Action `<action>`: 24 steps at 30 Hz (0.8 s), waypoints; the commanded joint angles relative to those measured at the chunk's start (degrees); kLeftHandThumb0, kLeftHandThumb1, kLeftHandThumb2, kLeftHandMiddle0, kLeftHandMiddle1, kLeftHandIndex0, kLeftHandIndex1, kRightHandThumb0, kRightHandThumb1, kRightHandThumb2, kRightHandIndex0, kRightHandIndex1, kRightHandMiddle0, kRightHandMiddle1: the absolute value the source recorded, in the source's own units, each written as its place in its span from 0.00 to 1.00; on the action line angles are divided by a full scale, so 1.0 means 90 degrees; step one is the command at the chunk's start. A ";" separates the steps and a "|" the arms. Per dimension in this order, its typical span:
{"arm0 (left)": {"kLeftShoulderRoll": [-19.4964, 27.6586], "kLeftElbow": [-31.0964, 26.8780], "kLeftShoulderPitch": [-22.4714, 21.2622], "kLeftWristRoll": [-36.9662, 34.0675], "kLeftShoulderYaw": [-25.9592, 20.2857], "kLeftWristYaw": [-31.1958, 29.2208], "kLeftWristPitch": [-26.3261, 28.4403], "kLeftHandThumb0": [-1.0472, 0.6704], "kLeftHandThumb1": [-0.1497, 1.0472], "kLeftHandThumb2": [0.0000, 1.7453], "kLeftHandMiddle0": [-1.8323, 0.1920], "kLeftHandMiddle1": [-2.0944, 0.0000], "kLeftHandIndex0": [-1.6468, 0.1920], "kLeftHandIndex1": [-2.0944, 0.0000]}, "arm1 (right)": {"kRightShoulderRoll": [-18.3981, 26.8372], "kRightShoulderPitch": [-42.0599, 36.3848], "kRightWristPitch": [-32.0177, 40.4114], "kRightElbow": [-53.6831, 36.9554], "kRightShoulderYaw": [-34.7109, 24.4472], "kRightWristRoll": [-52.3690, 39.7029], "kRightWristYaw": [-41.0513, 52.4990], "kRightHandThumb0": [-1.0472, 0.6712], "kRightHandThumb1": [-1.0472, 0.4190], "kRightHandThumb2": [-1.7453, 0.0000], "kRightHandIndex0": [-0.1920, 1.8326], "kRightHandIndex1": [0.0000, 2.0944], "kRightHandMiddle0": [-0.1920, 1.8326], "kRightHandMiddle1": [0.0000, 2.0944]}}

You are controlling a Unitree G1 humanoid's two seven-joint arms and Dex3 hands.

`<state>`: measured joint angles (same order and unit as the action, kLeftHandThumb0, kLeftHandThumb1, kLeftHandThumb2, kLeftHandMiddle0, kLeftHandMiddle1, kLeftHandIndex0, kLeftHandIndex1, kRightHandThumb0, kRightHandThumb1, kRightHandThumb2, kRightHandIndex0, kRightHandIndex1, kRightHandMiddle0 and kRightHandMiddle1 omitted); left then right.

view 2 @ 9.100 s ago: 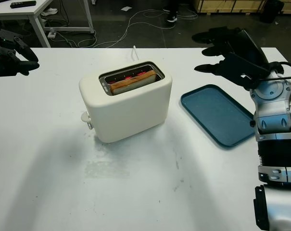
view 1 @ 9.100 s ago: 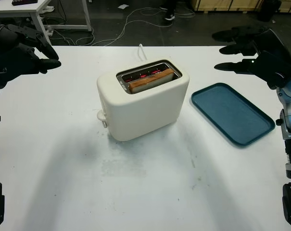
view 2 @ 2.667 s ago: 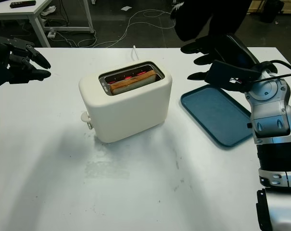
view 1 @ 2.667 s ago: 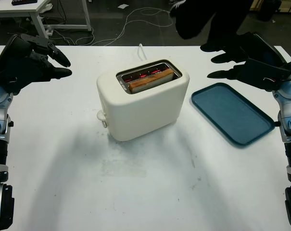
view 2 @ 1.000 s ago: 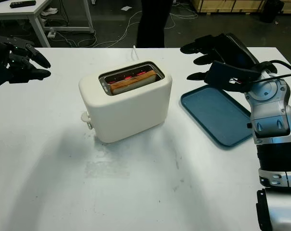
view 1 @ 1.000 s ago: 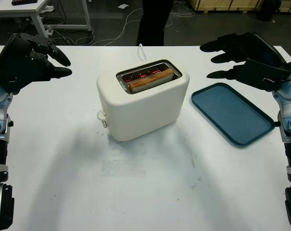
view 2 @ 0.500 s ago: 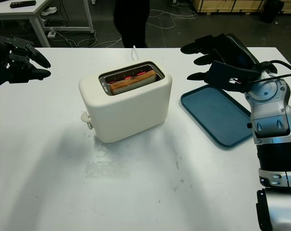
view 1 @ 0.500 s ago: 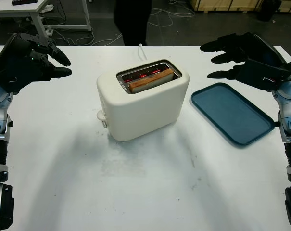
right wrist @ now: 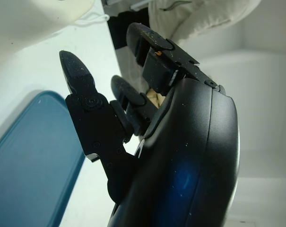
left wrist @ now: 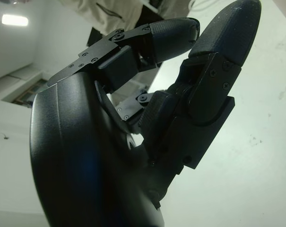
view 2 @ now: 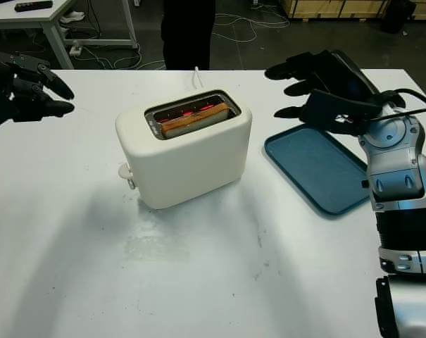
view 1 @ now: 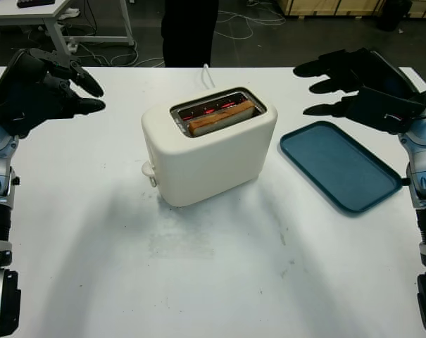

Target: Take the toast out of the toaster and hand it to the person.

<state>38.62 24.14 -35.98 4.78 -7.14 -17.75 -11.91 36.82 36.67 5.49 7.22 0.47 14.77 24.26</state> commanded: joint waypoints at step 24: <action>0.0012 0.0085 -0.0017 0.0026 -0.0012 0.0031 -0.0058 0.00 0.74 0.00 0.28 0.64 0.28 0.62 | 0.0034 -0.0034 -0.0171 0.0023 0.0027 0.0050 -0.0063 0.44 0.22 1.00 0.55 0.00 0.48 0.00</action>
<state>38.62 24.74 -35.98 4.79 -7.14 -17.75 -11.96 36.82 36.67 4.94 7.34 0.48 14.89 24.26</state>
